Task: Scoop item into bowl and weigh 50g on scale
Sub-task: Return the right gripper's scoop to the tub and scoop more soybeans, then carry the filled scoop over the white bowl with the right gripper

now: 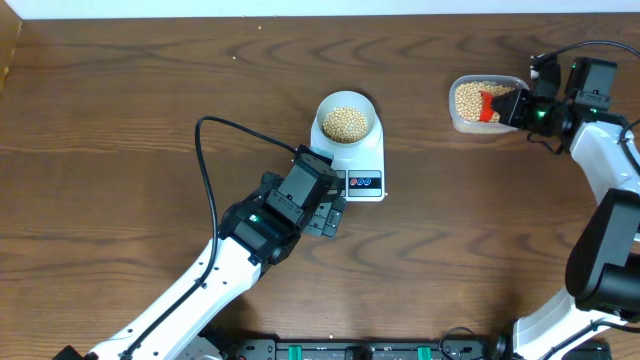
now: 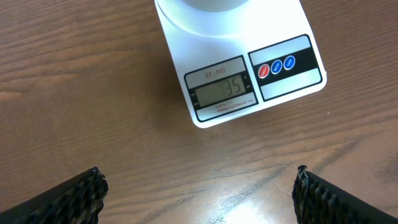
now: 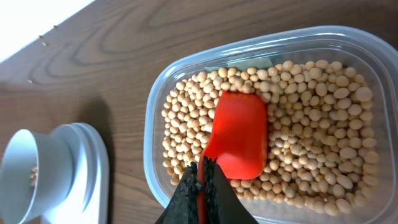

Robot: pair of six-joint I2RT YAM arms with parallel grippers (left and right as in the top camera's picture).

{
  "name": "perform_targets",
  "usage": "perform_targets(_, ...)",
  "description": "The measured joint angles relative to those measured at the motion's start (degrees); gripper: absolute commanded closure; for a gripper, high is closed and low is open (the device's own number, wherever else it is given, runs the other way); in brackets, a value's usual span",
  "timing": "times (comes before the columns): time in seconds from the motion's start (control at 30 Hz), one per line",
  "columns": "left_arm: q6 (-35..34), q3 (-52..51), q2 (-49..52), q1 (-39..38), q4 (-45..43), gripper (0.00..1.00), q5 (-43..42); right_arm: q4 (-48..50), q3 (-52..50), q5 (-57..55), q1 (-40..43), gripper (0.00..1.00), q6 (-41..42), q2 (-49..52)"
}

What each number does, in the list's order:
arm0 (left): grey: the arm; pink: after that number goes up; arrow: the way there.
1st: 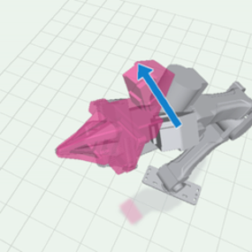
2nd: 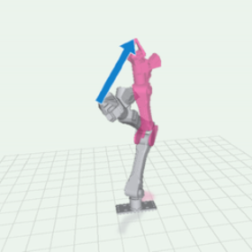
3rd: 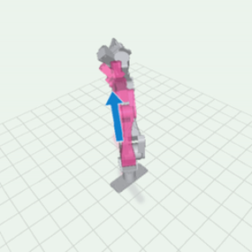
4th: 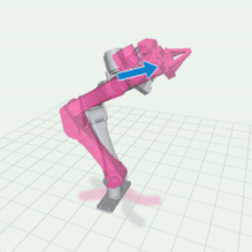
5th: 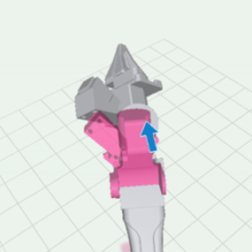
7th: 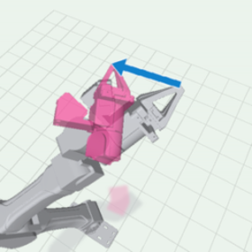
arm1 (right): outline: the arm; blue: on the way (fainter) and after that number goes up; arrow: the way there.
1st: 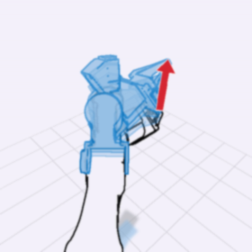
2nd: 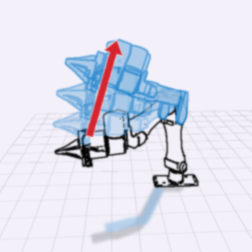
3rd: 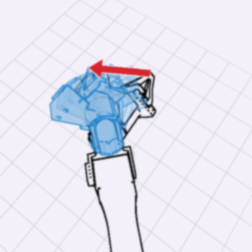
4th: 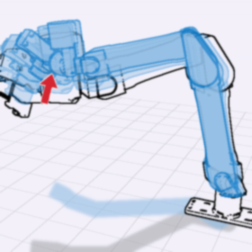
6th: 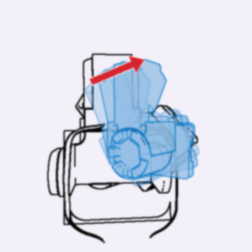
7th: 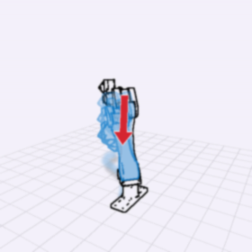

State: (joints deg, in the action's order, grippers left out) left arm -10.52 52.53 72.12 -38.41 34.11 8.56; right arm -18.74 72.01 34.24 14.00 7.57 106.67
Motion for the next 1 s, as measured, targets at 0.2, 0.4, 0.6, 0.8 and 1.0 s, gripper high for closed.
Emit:
perform_targets(0.2, 0.00, 0.00, 0.00, 0.00, 0.00, 0.03, 0.00, 1.16, -0.02, 8.72, 5.27, 0.99, 4.28, 1.70)
perform_targets(0.4, 0.00, 0.00, 0.00, 0.00, 0.00, 0.02, 0.00, 1.20, -0.04, 18.93, 11.17, 0.99, 5.99, 1.70)
perform_targets(0.6, 0.00, 0.00, 0.00, 0.00, 0.00, 0.02, 0.00, 1.03, -0.04, 24.35, 14.71, 0.99, 6.95, 1.70)
perform_targets(0.8, 0.00, 0.00, 0.00, 0.00, 0.00, 0.02, 0.00, 1.05, -0.04, 29.18, 16.24, 0.99, 7.56, 1.70)
perform_targets(1.0, 0.02, 0.00, 0.00, 0.00, 0.00, 0.02, 0.00, 1.14, -0.04, 32.89, 16.31, 0.99, 8.24, 1.70)
